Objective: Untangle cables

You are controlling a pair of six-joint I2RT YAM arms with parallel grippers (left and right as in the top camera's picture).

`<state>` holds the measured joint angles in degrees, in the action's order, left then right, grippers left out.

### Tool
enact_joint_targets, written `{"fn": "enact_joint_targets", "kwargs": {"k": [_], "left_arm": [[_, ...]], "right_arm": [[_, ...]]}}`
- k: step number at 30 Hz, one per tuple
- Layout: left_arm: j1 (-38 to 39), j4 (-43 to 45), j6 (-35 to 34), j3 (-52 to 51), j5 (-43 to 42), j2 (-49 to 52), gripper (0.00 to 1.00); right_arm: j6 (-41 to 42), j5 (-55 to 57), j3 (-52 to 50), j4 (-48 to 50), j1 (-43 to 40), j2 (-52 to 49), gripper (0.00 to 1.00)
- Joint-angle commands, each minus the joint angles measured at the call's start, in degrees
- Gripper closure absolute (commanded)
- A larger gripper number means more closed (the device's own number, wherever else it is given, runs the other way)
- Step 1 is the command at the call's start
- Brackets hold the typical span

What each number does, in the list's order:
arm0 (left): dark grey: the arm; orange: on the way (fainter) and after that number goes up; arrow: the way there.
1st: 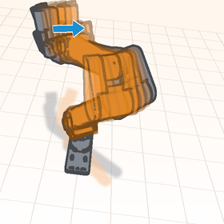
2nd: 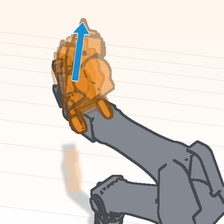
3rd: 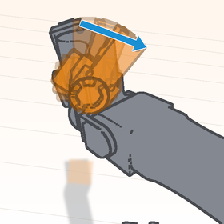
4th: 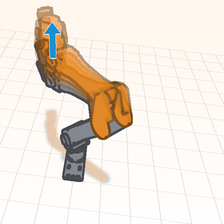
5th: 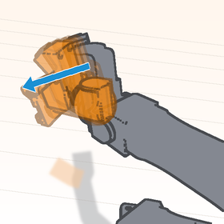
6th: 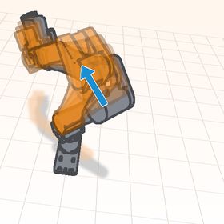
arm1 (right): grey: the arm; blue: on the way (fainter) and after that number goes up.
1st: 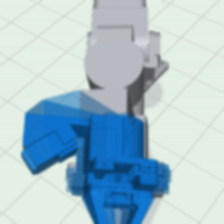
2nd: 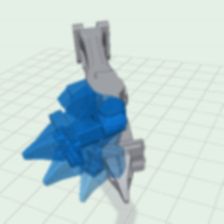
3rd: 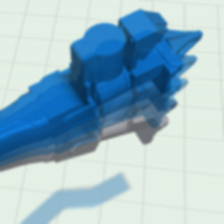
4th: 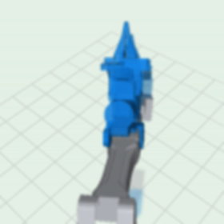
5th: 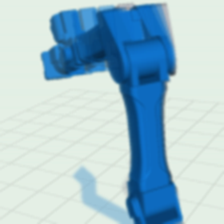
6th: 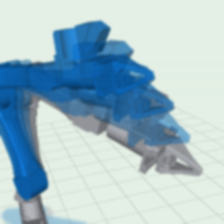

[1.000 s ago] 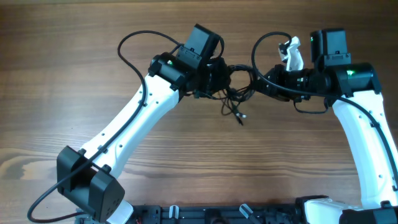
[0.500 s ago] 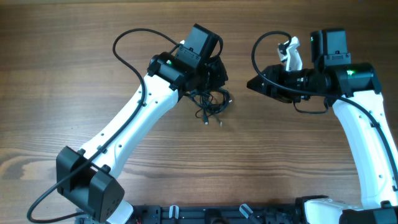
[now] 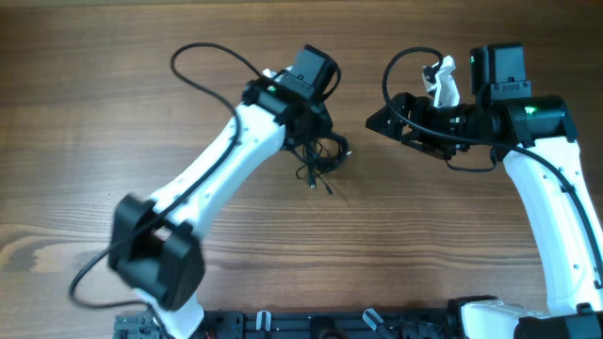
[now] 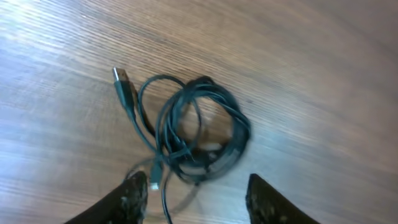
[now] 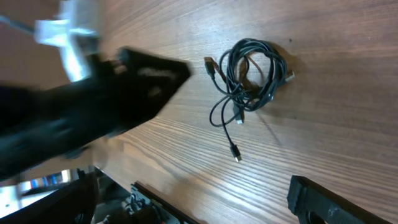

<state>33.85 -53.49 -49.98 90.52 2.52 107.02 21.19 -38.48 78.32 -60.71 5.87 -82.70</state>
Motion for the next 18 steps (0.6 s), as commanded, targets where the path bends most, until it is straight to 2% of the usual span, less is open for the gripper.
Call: {"fn": "enact_joint_targets", "kwargs": {"k": [1, 4, 8, 12, 18], "left_arm": [[0.00, 2.67, 0.20, 0.44, 1.86, 5.38, 0.44], [0.09, 5.07, 0.20, 0.44, 1.84, 7.08, 0.56], [0.13, 7.28, 0.22, 0.44, 1.88, 7.45, 0.60], [0.13, 8.33, 0.22, 0.44, 1.90, 7.45, 0.60], [0.13, 7.41, 0.26, 0.44, 2.32, 7.45, 0.58]], "right_arm": [[4.55, 2.84, -0.46, 0.26, 0.17, -0.48, 0.00], [6.05, 6.19, -0.46, 0.26, 0.17, -0.48, 0.00], [6.21, 11.61, -0.46, 0.26, 0.17, -0.48, 0.00], [6.21, 16.22, -0.46, 0.26, 0.17, -0.48, 0.00], [6.19, 16.63, -0.46, 0.28, 0.17, -0.48, 0.00]]}}
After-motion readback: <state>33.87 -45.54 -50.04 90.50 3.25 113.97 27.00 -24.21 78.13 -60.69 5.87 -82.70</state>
